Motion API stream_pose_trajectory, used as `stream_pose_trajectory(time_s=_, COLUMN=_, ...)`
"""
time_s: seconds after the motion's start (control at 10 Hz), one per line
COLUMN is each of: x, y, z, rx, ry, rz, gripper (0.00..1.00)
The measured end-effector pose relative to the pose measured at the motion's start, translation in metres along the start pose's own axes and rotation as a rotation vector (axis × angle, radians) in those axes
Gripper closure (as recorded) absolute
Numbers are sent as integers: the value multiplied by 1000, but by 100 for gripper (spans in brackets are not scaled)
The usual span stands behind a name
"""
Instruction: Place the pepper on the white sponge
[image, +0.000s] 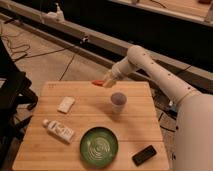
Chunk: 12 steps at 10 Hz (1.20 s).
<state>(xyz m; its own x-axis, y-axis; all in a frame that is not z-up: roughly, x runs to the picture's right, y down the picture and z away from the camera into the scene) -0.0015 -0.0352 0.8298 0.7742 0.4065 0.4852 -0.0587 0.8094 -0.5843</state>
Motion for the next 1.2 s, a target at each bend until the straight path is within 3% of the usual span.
stream_pose_trajectory(time_s=0.4, x=-26, y=7, z=59, rx=-87, ry=2, rz=-32, gripper=100)
stream_pose_trajectory(time_s=0.7, x=-35, y=8, z=97, rx=-131, ry=20, rz=-28, gripper=100)
stream_pose_trajectory(time_s=1.0, x=-35, y=5, z=127, rx=-126, ry=38, rz=8, gripper=100)
stream_pose_trajectory(time_s=1.2, x=-35, y=5, z=128, rx=-125, ry=41, rz=6, gripper=100)
